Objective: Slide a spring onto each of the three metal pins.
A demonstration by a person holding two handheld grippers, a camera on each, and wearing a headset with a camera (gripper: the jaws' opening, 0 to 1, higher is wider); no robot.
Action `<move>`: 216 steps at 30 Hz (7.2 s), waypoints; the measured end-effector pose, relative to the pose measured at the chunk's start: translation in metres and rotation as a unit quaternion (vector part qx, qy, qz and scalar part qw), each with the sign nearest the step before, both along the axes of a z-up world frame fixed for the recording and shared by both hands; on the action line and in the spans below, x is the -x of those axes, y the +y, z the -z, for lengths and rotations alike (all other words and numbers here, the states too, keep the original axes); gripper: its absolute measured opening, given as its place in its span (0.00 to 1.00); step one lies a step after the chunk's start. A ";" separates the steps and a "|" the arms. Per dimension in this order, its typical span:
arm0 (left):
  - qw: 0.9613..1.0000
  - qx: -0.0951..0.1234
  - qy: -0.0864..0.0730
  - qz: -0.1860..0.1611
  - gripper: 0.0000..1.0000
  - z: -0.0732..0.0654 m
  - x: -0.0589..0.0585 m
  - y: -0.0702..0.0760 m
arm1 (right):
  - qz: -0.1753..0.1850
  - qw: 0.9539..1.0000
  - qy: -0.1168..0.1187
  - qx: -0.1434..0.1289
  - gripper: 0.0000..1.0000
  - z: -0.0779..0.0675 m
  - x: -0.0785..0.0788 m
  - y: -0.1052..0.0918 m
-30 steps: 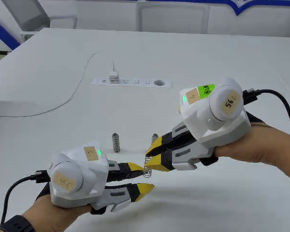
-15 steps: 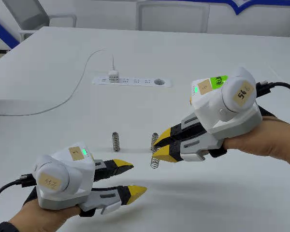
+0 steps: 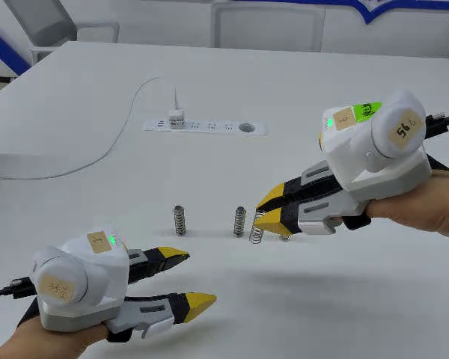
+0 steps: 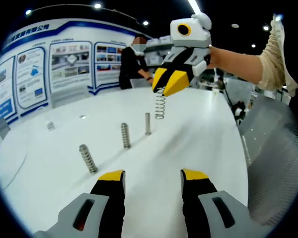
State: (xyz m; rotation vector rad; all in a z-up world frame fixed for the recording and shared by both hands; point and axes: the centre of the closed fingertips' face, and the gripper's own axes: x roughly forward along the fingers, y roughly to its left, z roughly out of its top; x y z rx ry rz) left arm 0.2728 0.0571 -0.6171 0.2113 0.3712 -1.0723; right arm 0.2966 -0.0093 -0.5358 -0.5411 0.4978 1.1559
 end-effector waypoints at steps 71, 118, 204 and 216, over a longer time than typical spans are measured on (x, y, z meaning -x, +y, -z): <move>0.999 -0.001 0.018 -0.039 0.57 0.008 -0.004 0.023 | 0.106 0.993 -0.006 0.050 0.11 0.033 -0.057 -0.059; 0.999 -0.001 0.021 -0.043 0.57 0.009 -0.005 0.024 | 0.122 0.990 0.017 0.067 0.12 0.080 -0.060 -0.058; 0.996 0.009 0.012 -0.082 0.65 -0.005 -0.020 0.045 | 0.193 0.977 -0.015 -0.086 0.57 0.057 0.007 -0.089; 0.996 0.010 0.014 -0.089 0.65 -0.006 -0.019 0.048 | 0.190 0.978 -0.010 -0.090 0.62 0.065 0.011 -0.087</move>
